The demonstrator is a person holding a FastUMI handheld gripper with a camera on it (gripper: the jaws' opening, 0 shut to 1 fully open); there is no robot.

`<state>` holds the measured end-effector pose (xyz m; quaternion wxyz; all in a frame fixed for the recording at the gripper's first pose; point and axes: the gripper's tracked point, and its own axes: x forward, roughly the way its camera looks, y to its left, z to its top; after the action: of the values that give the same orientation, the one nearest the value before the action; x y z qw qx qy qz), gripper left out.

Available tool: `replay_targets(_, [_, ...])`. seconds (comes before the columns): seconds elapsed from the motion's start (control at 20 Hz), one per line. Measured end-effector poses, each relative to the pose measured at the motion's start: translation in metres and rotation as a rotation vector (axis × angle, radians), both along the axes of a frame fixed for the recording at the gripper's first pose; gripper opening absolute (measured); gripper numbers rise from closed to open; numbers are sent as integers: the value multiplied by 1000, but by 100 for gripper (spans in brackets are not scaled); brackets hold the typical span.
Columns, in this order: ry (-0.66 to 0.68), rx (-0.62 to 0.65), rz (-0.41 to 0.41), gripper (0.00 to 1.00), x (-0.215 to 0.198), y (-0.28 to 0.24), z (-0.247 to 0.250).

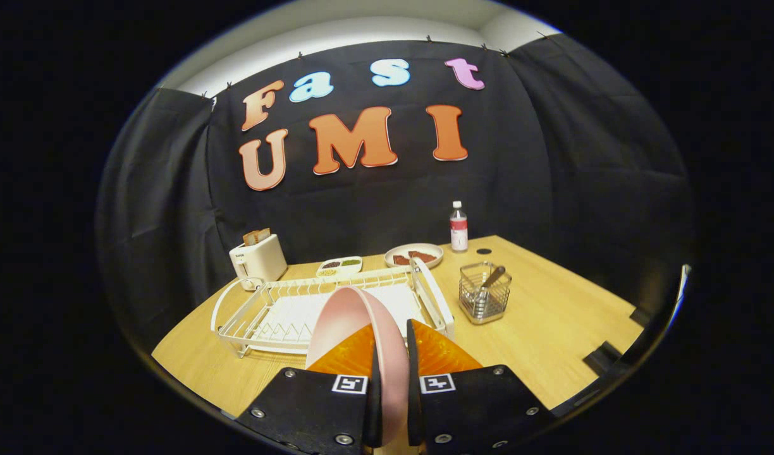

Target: Take the plate from the dish rack, then take the spoon from the basket and place it into the plate.

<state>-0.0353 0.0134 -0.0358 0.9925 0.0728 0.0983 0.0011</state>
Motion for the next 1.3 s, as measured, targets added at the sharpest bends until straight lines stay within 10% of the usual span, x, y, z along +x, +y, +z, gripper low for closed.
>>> replay_targets(0.8, [189, 363, 17, 16, 7, 5, -94])
replay_targets(1.3, [212, 293, -43, 30, 12, -16, -108])
